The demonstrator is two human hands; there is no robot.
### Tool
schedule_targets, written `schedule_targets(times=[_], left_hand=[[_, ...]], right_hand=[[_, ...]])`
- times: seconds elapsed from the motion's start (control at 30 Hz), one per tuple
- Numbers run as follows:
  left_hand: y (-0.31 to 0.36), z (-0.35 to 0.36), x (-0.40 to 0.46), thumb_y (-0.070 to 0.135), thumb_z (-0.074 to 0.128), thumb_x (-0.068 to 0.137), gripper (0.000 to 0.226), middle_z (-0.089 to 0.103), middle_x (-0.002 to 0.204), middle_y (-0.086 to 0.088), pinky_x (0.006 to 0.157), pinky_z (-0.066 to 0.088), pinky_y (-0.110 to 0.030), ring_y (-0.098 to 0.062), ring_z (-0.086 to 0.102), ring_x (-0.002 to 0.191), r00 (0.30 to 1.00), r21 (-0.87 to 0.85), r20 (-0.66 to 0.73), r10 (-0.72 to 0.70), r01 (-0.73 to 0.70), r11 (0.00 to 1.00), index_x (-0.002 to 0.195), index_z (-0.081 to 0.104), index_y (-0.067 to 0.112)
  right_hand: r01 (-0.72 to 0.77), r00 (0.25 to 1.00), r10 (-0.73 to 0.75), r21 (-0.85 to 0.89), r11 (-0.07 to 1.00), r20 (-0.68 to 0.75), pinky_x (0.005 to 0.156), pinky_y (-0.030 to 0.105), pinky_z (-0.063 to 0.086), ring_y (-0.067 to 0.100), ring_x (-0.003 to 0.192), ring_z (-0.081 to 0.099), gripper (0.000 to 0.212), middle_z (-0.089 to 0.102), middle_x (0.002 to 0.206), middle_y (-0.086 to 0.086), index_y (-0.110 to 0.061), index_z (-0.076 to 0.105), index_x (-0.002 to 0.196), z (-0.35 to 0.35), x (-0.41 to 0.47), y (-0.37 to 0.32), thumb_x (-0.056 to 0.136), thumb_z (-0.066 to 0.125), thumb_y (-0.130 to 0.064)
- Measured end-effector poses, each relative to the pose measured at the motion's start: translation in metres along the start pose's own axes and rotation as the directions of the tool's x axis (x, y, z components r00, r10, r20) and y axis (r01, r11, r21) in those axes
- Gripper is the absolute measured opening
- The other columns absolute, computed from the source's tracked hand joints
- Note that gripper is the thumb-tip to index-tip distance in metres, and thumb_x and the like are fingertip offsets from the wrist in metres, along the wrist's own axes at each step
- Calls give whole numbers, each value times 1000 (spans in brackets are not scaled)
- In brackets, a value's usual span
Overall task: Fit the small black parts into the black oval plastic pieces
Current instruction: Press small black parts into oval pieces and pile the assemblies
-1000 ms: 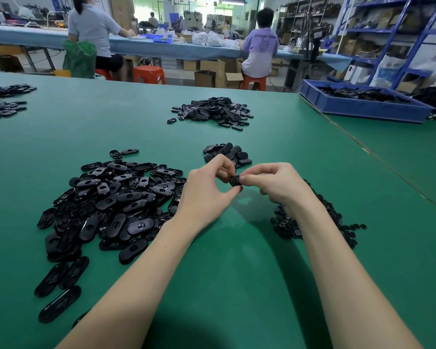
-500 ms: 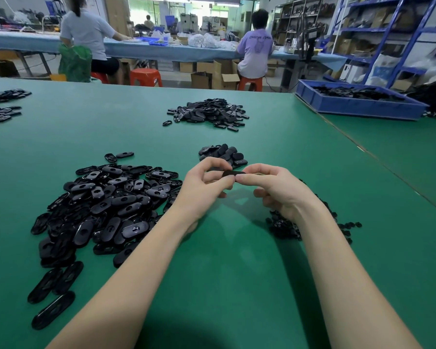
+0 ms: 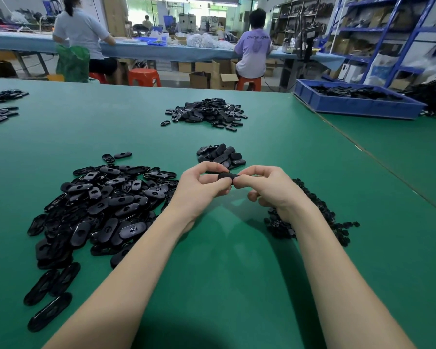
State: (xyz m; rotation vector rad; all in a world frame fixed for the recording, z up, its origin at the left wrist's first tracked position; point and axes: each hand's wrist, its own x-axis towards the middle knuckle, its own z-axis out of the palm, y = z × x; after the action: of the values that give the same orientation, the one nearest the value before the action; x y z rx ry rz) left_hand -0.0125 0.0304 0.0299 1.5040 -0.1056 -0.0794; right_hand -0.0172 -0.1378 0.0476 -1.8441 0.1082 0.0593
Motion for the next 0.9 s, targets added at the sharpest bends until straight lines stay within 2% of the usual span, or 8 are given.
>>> schedule_targets(times=[0.2, 0.37, 0.53, 0.67, 0.73, 0.8, 0.9], left_hand=[[0, -2, 0, 4, 75, 84, 18, 77, 86, -11, 89, 57, -29, -17, 70, 76, 1000, -7, -3, 13, -13, 1000, 96, 71, 16], [-2, -4, 2, 4, 76, 84, 16, 77, 82, -8, 88, 58, -30, -18, 72, 74, 1000, 0, 7, -17, 17, 1000, 95, 70, 14], [-5, -1, 2, 2, 76, 83, 17, 75, 76, -3, 91, 56, -36, -17, 69, 70, 999, 42, -21, -36, 37, 998, 89, 69, 16], [-3, -4, 3, 4, 76, 84, 17, 77, 82, -7, 93, 56, -37, -16, 69, 72, 1000, 86, -5, 1, -1, 996, 93, 69, 16], [0, -11, 6, 4, 75, 85, 20, 78, 86, -6, 87, 56, -33, -14, 70, 74, 998, 165, 41, 57, -63, 984, 97, 69, 19], [-1, -17, 6, 5, 76, 84, 22, 77, 87, 1, 78, 55, -21, -7, 70, 73, 991, 265, 71, 111, -126, 956, 98, 71, 21], [-7, -23, 9, 17, 80, 81, 19, 74, 92, 14, 73, 48, -8, -1, 68, 75, 971, 490, 65, 228, -231, 841, 94, 73, 28]], right_hand=[[32, 999, -33, -22, 999, -43, 41, 13, 32, 7, 47, 47, 15, 62, 64, -11, -23, 69, 72, 2, 3, 2, 78, 83, -25], [68, 995, -73, -66, 995, -62, 42, 8, 32, -2, 43, 44, 18, 54, 52, -20, -22, 67, 72, 3, 5, 7, 80, 82, -23], [93, 992, -100, -90, 992, -83, 44, 10, 32, 0, 45, 41, 19, 51, 52, -17, -19, 65, 72, 7, 7, 13, 78, 83, -20], [107, 987, -110, -36, 994, -115, 45, 11, 32, 2, 46, 40, 19, 51, 53, -16, -20, 64, 72, 13, 8, 15, 79, 81, -19], [80, 989, -75, 38, 996, -125, 44, 10, 32, 0, 44, 42, 16, 56, 57, -15, -22, 67, 72, 14, 8, 15, 82, 79, -19], [18, 994, -10, 74, 997, -108, 41, 11, 31, 0, 43, 42, 11, 63, 65, -14, -24, 69, 77, 13, 6, 14, 83, 78, -23], [-35, 997, 41, 84, 996, -72, 41, 12, 31, 2, 45, 43, 10, 72, 72, -16, -25, 70, 88, 11, 4, 14, 85, 78, -32]])
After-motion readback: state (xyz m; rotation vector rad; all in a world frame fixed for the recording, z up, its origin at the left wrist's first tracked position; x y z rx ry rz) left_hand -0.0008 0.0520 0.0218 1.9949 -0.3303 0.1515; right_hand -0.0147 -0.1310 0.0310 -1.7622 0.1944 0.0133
